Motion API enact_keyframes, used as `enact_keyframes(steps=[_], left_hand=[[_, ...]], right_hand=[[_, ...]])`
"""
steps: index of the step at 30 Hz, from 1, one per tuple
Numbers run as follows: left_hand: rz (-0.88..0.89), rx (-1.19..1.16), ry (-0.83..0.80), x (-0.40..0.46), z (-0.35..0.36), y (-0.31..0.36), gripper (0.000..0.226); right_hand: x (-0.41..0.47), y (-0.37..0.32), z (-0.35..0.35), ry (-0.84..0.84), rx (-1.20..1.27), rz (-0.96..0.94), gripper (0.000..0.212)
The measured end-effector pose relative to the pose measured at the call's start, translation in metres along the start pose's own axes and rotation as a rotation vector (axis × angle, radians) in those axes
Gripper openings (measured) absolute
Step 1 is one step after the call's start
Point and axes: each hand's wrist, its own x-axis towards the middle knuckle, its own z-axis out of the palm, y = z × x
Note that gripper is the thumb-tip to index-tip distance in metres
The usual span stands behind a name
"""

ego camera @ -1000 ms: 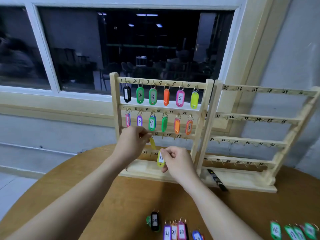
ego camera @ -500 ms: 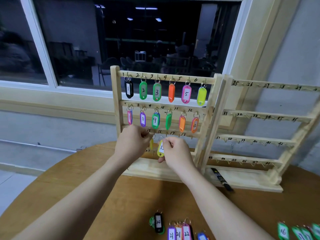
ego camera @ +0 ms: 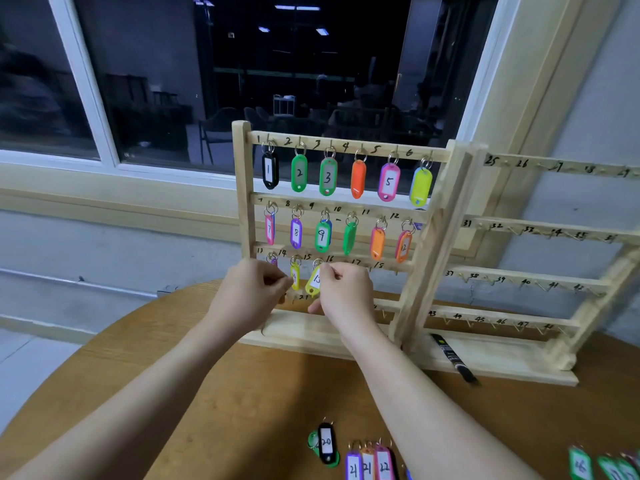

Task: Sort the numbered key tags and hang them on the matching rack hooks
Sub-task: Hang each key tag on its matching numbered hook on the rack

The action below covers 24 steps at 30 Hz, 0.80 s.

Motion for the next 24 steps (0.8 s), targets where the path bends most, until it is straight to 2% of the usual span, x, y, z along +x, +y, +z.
enact_keyframes(steps=[5,10,13,17,21,24], left_hand=[[0.022,-0.012,-0.022,-0.013,-0.002,-0.006,0.032],[0.027,0.032,-0.12,-0.032,0.005,-0.009,0.024],[0.045,0.071,-0.193,-0.046,0.019,-0.001,0.021],[0.167,0.104,-0.34,-0.067,0.053,0.028,0.016],[0.282,0.177,-0.418,-0.082,0.097,0.066,0.016],[0.357,0.279,-0.449,-0.093,0.134,0.094,0.037]], right_hand=[[-0.001,0.012,0.005,0.029,-0.05,0.02,0.048],[-0.013,0.032,-0.014,-0.003,-0.114,-0.081,0.033],[-0.027,0.058,-0.047,-0.096,-0.236,-0.112,0.033],[-0.062,0.102,-0.111,-0.249,-0.299,-0.113,0.028],[-0.097,0.141,-0.177,-0.143,-0.421,-0.119,0.031],[-0.117,0.172,-0.226,0.024,-0.527,-0.063,0.034]])
